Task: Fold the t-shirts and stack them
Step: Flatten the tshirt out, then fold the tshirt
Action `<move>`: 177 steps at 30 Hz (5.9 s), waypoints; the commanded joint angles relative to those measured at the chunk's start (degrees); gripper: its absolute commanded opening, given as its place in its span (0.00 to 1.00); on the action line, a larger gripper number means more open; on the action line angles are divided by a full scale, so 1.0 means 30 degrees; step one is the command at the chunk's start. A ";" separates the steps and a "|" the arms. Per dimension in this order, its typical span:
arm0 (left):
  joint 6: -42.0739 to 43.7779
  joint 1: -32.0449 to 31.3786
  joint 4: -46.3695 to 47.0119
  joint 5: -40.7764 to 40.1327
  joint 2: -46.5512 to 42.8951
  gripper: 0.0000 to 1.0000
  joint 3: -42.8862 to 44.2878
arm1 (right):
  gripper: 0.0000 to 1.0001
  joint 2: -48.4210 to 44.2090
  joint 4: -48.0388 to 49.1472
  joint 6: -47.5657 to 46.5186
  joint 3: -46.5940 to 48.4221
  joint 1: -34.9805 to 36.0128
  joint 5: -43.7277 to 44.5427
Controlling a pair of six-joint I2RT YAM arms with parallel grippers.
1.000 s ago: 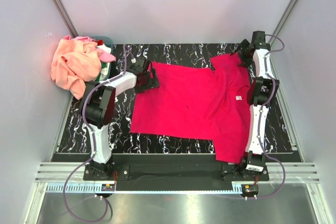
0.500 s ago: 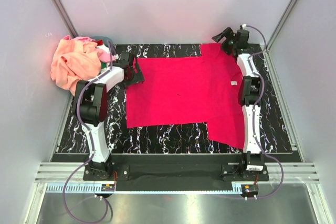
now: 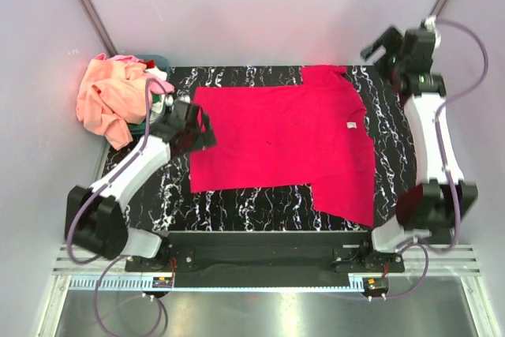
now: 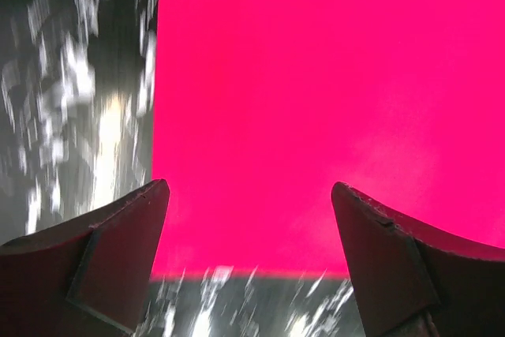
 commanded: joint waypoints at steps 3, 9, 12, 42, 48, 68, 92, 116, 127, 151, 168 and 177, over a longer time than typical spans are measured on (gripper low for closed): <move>-0.2679 -0.1826 -0.2200 -0.1045 -0.3583 0.89 -0.4476 | 1.00 -0.5773 -0.4135 0.0254 -0.8191 0.0042 0.1953; -0.5963 -0.3560 -0.3521 -0.1777 -0.6660 0.89 -0.8492 | 1.00 -1.0909 -0.5194 0.0606 -1.3584 0.0276 0.1248; -0.6404 -0.3618 -0.3258 -0.2304 -0.7338 0.89 -0.9518 | 1.00 -1.2723 -0.5573 0.0956 -1.5285 0.0306 0.0254; -0.5496 -0.2417 0.2690 -0.4005 -0.2682 0.62 -1.0255 | 1.00 -1.4343 -0.4987 0.1543 -2.0855 0.0306 -0.2447; -0.5555 -0.2388 0.3686 -0.3360 -0.2181 0.34 -1.0606 | 1.00 -1.2997 -0.6829 0.2742 -2.0358 0.0306 0.0042; -0.2157 0.3851 0.4037 -0.1017 -0.1596 0.00 -0.8320 | 0.95 -1.2641 -0.8533 0.7840 -2.3256 0.6276 0.0662; -0.2215 0.3969 0.3657 -0.0929 -0.2767 0.00 -0.8935 | 0.36 -0.9306 -0.6514 0.8196 -2.3141 1.0765 0.1746; -0.3123 0.3940 0.2136 0.1911 -0.6690 0.00 -1.0515 | 0.00 -1.0675 -1.0516 0.8281 -2.0536 1.3079 0.3883; -0.4148 0.3618 -0.0763 0.4110 -1.0003 0.00 -1.0724 | 0.00 -1.3698 -1.4128 0.8547 -1.8543 1.3079 0.4558; -0.0898 0.4408 -0.1998 0.2588 0.0860 0.00 -0.0442 | 0.00 -0.1894 -1.1463 -0.2319 -0.5716 0.6900 0.3766; 0.0098 0.4907 -0.2524 0.1855 0.4994 0.00 0.2752 | 0.00 0.3349 -1.2459 -0.3642 -0.0466 0.5287 0.4061; 0.0626 0.5112 -0.3049 0.1562 0.7451 0.12 0.4825 | 0.00 0.6162 -1.3308 -0.3437 0.1906 0.5052 0.4792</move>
